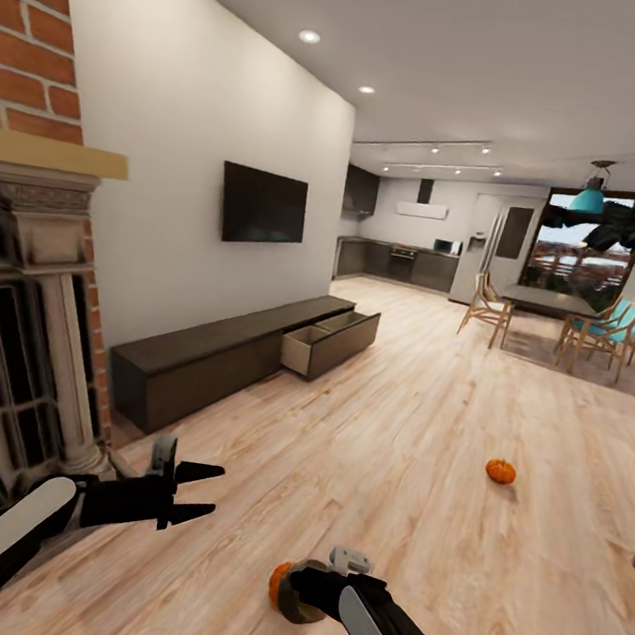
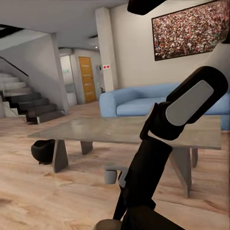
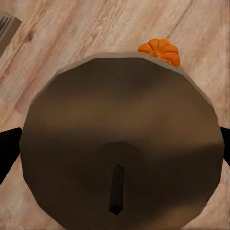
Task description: Place each of the two pumpkins and all three candles from the living room inside a cabinet in the living room (use any cabinet), then make sure every cabinet is closed, and position the cauldron so it is next to a table in the living room.
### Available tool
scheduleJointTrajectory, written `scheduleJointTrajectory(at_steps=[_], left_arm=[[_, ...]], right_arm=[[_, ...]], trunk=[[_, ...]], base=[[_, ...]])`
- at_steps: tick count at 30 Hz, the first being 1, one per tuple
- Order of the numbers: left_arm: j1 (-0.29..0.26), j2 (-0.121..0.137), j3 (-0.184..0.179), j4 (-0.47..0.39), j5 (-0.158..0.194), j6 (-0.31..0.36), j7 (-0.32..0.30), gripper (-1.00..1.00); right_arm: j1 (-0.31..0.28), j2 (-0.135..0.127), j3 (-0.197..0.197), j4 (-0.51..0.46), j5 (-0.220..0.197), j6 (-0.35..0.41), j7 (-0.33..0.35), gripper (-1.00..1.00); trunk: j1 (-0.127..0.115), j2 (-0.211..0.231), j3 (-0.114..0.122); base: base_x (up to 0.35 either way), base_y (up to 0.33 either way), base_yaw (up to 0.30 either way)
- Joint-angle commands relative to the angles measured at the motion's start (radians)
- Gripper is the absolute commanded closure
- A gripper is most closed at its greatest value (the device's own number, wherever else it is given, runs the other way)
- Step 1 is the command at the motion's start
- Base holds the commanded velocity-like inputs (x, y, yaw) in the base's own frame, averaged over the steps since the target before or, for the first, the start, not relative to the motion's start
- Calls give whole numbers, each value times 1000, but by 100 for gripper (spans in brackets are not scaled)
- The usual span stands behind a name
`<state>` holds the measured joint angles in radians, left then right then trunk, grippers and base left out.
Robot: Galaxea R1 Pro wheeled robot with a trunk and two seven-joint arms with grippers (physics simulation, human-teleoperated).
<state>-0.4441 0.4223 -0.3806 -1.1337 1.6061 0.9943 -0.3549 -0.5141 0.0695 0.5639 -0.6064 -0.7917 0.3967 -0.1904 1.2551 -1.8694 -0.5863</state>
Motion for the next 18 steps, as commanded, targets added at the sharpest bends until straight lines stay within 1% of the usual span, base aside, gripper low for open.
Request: scheduleJointTrajectory(at_steps=[1, 5, 7, 8, 11, 18], left_arm=[[-1, 1, -2, 0, -5, 0, -9, -100], [-1, 2, -2, 0, -2, 0, -10, -100], [-1, 2, -2, 0, 12, 0, -9, -100], [-1, 3, -3, 0, 24, 0, -9, -100], [-1, 5, -3, 0, 37, 0, -9, -100], [-1, 9, -3, 0, 41, 0, -9, -100]], right_arm=[[-1, 0, 5, -1, -11, 1, -9, 100], [-1, 0, 5, -1, -11, 1, -9, 100], [-1, 1, 5, -1, -11, 0, -9, 100], [-1, 1, 5, -1, -11, 0, -10, 100], [-1, 0, 5, 0, -11, -2, -9, 100], [-1, 0, 5, 0, -11, -4, -10, 100]], trunk=[[0, -1, -2], [0, -1, -3], [0, -1, -4], [0, -1, -5], [0, -1, -6], [0, -1, -9]], base=[[0, -142, -274], [0, -150, -274], [0, -143, -274], [0, -100, -274], [0, -42, -274], [0, -5, -274]])
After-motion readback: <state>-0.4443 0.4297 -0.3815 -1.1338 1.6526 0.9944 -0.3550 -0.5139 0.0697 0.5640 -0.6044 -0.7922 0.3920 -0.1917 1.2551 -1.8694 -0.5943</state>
